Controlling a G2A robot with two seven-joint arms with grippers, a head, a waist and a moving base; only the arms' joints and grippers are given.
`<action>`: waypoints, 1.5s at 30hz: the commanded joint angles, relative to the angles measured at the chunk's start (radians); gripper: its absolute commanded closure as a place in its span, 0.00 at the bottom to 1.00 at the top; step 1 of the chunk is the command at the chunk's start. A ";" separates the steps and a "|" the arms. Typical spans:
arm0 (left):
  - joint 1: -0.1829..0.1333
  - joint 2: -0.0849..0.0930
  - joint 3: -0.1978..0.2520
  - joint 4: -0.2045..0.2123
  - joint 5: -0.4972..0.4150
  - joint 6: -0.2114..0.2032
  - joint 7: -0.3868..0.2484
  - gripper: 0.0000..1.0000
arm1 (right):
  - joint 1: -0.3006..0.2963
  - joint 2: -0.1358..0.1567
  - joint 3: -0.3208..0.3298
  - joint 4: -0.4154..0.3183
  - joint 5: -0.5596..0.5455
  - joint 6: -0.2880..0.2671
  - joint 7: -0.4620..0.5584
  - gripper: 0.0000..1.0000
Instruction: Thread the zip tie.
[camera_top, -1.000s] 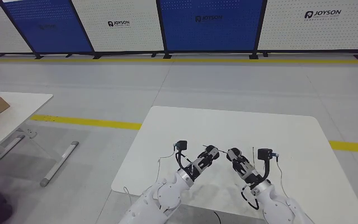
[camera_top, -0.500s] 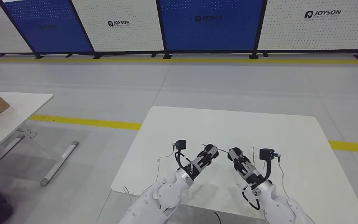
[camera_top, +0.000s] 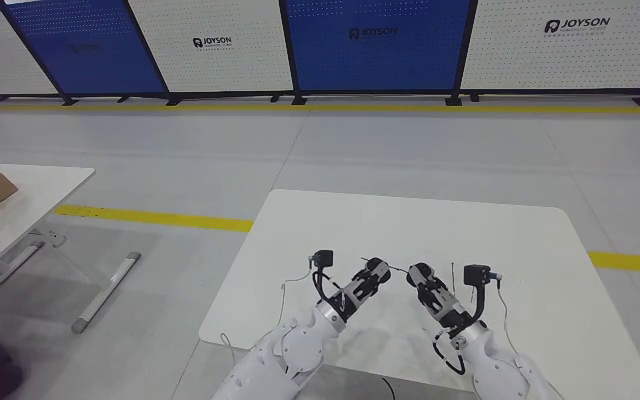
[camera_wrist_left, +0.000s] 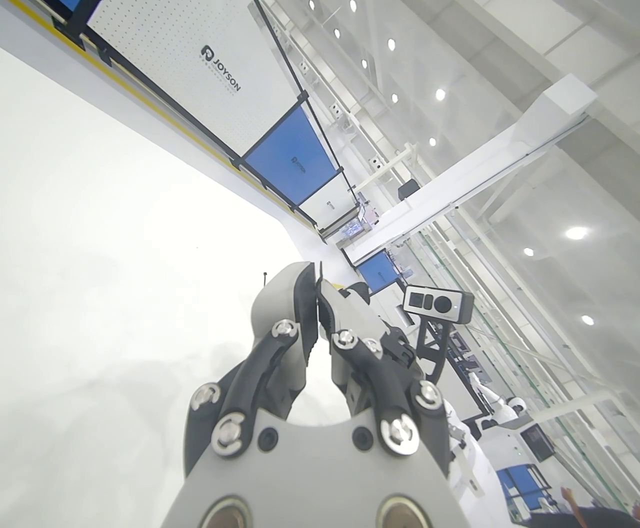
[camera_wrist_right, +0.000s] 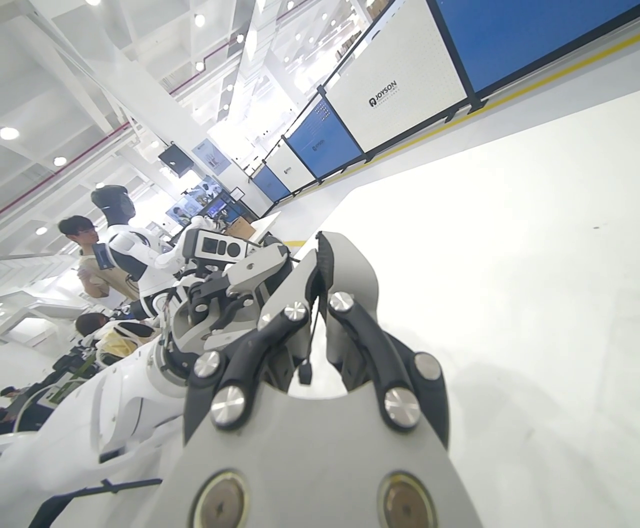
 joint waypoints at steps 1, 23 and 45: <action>0.000 0.000 0.001 -0.001 0.000 -0.002 -0.002 1.00 | 0.001 0.000 -0.001 0.000 -0.001 0.003 0.001 1.00; 0.004 0.002 -0.012 -0.007 0.001 -0.006 0.003 1.00 | -0.002 -0.001 0.000 -0.003 0.000 0.004 -0.002 1.00; -0.001 0.002 -0.006 -0.009 -0.002 -0.012 -0.013 1.00 | 0.019 -0.004 -0.013 0.012 0.003 0.009 0.004 1.00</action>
